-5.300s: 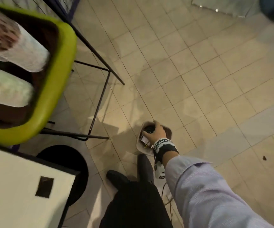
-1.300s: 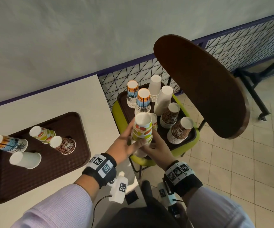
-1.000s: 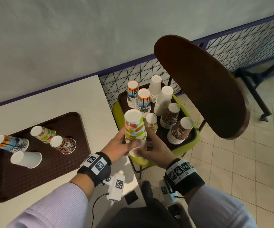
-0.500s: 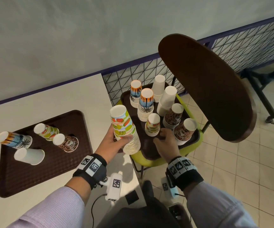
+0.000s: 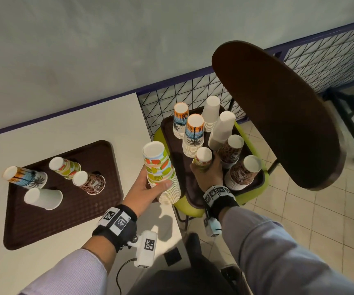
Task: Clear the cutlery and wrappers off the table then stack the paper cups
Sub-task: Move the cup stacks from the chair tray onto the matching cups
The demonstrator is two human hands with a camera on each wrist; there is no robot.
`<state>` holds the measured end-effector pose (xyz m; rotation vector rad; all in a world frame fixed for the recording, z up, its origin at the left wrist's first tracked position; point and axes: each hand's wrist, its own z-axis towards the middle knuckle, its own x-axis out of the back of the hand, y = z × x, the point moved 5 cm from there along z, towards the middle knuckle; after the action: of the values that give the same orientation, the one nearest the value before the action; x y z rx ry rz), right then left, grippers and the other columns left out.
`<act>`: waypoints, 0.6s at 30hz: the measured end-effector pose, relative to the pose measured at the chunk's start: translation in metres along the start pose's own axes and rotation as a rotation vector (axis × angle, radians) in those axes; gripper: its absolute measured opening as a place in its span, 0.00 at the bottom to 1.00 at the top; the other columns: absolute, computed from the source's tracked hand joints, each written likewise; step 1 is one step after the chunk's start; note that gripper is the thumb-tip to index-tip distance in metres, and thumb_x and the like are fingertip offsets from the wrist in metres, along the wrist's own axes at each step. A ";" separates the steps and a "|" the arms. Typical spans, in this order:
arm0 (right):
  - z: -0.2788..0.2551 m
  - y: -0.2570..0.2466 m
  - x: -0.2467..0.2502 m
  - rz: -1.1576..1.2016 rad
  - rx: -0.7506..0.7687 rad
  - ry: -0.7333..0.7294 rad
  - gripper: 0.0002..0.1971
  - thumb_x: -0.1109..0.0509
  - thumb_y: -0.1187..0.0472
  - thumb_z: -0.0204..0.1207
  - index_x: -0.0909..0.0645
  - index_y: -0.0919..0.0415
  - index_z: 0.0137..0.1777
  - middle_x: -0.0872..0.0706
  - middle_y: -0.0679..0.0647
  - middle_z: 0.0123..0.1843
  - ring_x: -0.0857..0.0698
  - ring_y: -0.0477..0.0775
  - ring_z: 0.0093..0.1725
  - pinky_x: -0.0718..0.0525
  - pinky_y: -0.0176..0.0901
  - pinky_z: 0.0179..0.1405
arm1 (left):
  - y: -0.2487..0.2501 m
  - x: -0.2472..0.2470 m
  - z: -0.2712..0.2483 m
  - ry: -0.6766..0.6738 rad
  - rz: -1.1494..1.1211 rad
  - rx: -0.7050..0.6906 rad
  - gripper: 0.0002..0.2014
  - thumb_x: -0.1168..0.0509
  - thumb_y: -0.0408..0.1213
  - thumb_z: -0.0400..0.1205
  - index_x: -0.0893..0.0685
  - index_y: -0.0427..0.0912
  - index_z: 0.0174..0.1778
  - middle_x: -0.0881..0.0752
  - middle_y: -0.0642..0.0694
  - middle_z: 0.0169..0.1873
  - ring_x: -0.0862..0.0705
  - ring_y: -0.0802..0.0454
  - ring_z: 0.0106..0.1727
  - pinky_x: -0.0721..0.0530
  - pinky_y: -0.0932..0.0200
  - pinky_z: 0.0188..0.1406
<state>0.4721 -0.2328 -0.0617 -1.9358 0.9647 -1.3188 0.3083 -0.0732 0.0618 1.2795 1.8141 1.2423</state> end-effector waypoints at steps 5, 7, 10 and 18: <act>0.002 -0.002 -0.003 -0.136 0.027 -0.011 0.43 0.19 0.41 0.68 0.37 0.45 0.81 0.21 0.56 0.76 0.21 0.70 0.73 0.20 0.66 0.71 | -0.002 0.000 -0.001 -0.008 0.007 0.010 0.42 0.19 0.59 0.64 0.25 0.58 0.76 0.12 0.56 0.66 0.14 0.51 0.69 0.18 0.38 0.72; 0.003 -0.004 -0.004 -0.173 0.048 -0.037 0.40 0.21 0.41 0.69 0.36 0.44 0.78 0.20 0.57 0.73 0.20 0.71 0.71 0.19 0.66 0.70 | -0.004 0.001 -0.001 -0.007 0.001 0.018 0.42 0.20 0.57 0.66 0.26 0.58 0.76 0.13 0.55 0.67 0.15 0.49 0.69 0.16 0.37 0.70; 0.005 -0.009 -0.002 -0.228 0.087 -0.086 0.38 0.22 0.42 0.67 0.37 0.41 0.75 0.20 0.60 0.70 0.19 0.71 0.68 0.18 0.67 0.67 | -0.004 0.004 -0.001 0.005 -0.019 0.019 0.45 0.19 0.60 0.64 0.27 0.57 0.78 0.13 0.54 0.68 0.15 0.47 0.70 0.15 0.39 0.68; 0.001 -0.022 0.008 -0.309 0.117 -0.169 0.40 0.20 0.47 0.65 0.35 0.45 0.74 0.26 0.64 0.71 0.21 0.71 0.67 0.20 0.59 0.67 | -0.008 0.011 -0.002 0.047 -0.012 0.023 0.37 0.21 0.51 0.68 0.24 0.57 0.74 0.11 0.54 0.63 0.13 0.49 0.66 0.18 0.32 0.69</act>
<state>0.4796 -0.2272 -0.0404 -2.1245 0.5099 -1.3172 0.2996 -0.0643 0.0561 1.2593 1.8712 1.2582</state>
